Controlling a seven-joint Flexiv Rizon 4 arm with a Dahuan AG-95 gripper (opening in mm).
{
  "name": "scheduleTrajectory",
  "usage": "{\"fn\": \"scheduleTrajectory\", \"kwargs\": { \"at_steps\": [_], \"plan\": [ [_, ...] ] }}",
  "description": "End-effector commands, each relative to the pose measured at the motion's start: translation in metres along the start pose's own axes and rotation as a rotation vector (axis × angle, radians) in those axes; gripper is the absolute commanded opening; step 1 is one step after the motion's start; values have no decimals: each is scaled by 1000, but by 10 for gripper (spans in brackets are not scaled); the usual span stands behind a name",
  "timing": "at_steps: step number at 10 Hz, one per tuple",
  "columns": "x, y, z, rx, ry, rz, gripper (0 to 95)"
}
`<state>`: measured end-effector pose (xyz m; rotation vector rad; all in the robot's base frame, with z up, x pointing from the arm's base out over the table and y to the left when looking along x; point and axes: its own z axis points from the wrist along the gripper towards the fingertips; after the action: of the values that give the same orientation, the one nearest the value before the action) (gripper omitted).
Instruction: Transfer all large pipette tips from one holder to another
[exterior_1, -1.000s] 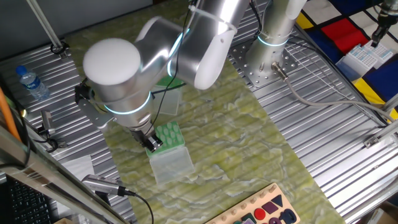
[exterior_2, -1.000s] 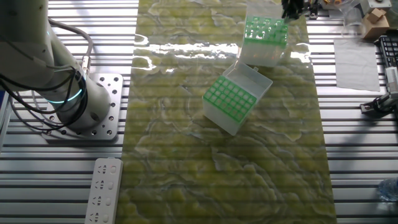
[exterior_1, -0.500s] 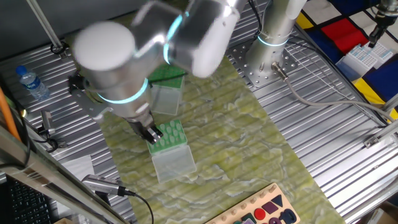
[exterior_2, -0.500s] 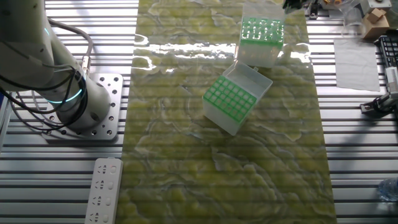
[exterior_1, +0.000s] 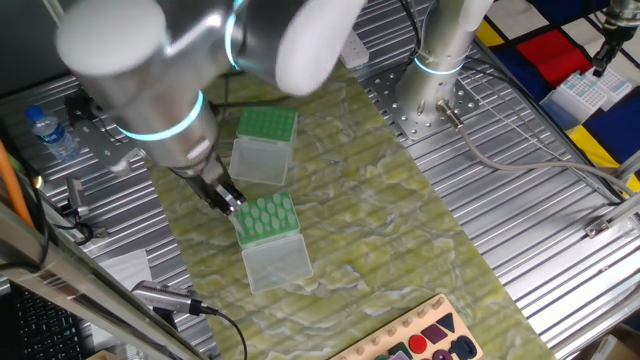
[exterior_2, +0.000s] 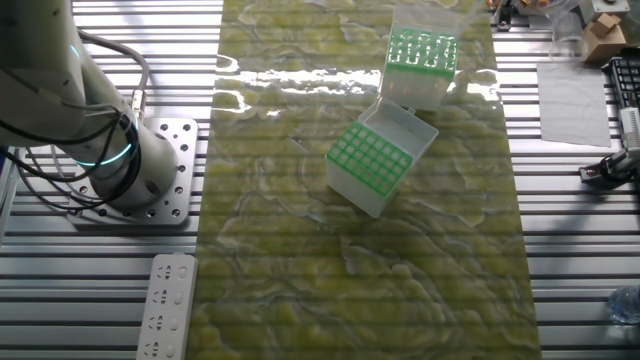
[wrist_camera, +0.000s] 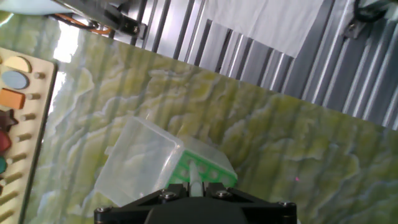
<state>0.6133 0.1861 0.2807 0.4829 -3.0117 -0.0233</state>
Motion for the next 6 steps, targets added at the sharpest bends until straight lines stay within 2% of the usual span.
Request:
{"fn": "scheduleTrajectory", "kwargs": {
  "at_steps": [1, 3, 6],
  "plan": [
    [3, -3, -12, 2, -5, -6, 0],
    [11, -8, -17, 3, -1, -12, 0],
    [25, -21, -23, 30, 35, -53, 0]
  ]
}}
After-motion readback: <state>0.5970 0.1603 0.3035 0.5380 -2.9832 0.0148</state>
